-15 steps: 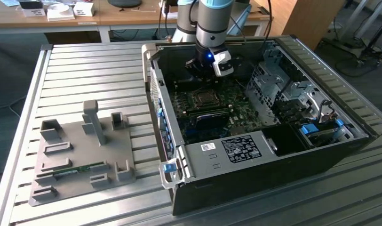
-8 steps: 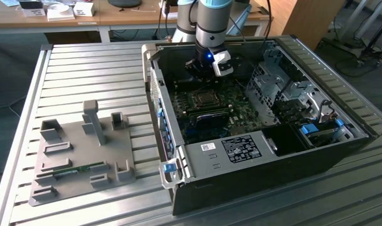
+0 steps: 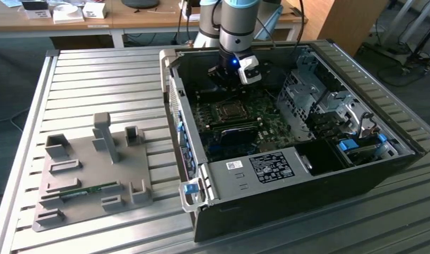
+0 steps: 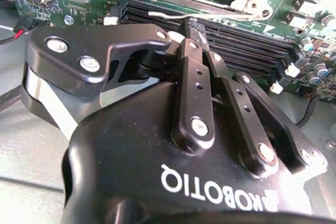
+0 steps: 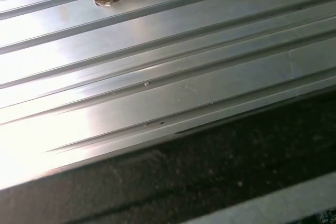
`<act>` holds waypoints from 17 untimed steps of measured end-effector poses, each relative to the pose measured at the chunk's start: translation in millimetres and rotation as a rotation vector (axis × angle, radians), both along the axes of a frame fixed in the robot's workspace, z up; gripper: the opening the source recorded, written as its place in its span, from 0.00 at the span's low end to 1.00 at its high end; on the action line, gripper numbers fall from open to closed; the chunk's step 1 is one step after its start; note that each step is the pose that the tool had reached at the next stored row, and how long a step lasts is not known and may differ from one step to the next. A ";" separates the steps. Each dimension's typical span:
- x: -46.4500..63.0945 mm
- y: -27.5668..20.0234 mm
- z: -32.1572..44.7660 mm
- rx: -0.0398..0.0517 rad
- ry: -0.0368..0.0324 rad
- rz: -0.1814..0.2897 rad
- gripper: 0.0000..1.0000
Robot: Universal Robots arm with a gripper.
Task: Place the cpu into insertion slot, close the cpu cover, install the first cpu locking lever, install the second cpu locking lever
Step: 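Install the first cpu locking lever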
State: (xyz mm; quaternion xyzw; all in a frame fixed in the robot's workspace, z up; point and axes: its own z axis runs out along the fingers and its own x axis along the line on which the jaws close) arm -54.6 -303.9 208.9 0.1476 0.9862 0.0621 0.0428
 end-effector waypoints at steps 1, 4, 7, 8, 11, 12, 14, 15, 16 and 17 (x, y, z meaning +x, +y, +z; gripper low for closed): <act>0.0 0.0 0.0 -0.0005 -0.0001 0.000 0.11; 0.0 0.0 0.0 -0.0017 0.0000 0.000 0.11; 0.0 0.0 0.0 -0.0017 0.0000 0.000 0.11; 0.0 0.1 0.0 -0.0011 0.0000 0.000 0.11; -0.4 0.3 0.0 0.0068 0.0001 0.000 0.11; -0.5 0.3 0.0 0.0092 0.0001 0.000 0.11; -0.9 0.4 -0.1 0.0161 -0.0001 0.000 0.11; -1.0 0.4 0.0 0.0186 0.0000 0.000 0.11; -1.0 0.5 -0.1 0.0198 0.0000 0.000 0.11; -1.1 0.5 -0.1 0.0208 0.0000 0.000 0.11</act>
